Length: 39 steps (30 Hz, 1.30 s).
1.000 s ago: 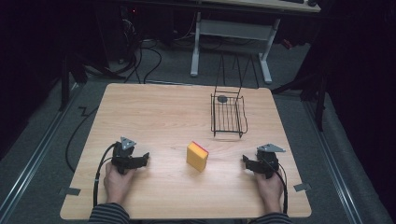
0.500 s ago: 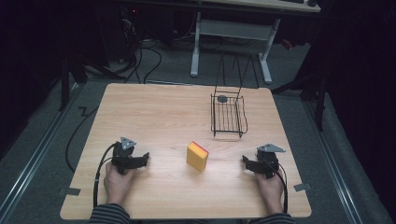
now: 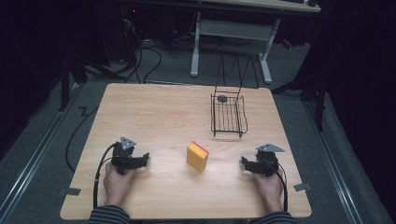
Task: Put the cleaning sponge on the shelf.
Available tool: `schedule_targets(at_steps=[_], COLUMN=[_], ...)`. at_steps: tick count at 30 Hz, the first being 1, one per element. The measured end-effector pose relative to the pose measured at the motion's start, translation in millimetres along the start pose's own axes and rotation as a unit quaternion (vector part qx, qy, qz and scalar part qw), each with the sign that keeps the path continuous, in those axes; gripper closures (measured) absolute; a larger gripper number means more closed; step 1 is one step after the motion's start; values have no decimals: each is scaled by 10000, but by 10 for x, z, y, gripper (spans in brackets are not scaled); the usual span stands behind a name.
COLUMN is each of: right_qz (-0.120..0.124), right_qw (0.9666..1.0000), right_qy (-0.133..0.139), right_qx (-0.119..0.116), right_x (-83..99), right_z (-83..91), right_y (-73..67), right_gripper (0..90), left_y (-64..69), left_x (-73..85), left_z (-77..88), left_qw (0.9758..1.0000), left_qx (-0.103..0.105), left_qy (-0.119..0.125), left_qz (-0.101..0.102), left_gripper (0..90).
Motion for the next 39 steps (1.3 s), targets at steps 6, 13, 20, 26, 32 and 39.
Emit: schedule_targets(at_steps=[6, 13, 20, 26, 32, 39], right_qz=[-19, -201, -361, -359, -280, -280], right_qw=[10000, 9994, 9976, 9955, 9925, 9897], right_qy=[-24, 259, 452, 724, 995, 1142], right_qx=[52, -143, -381, -487, -650, -816], right_x=[-6, -93, -149, -245, -330, -398], right_z=[20, 154, 251, 366, 433, 503], right_y=[39, 30, 22, -7, -86, -148], right_gripper=[274, 308, 340, 346, 379, 377], left_y=[-1, -1, 0, 0, 0, 0], left_x=[1, 2, 3, 3, 3, 3], left_z=[2, 2, 4, 3, 3, 3], left_qw=[10000, 10000, 10000, 10000, 10000, 10000], left_qx=[8, 11, 14, 9, 8, 8], left_qy=[-1, 0, -4, 4, 4, 3], left_qz=[-8, -11, -12, -11, -11, -11], left_gripper=[177, 176, 177, 177, 177, 177])
Point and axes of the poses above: each handheld gripper's, and its own axes: z roughly backward along the jaws, x roughly out of its underside, y roughly to its right, the point moved 7 cm from there along -z, roughly forward along the jaws, and after that the axes turned 4 degrees about x, right-handed, at the moved point
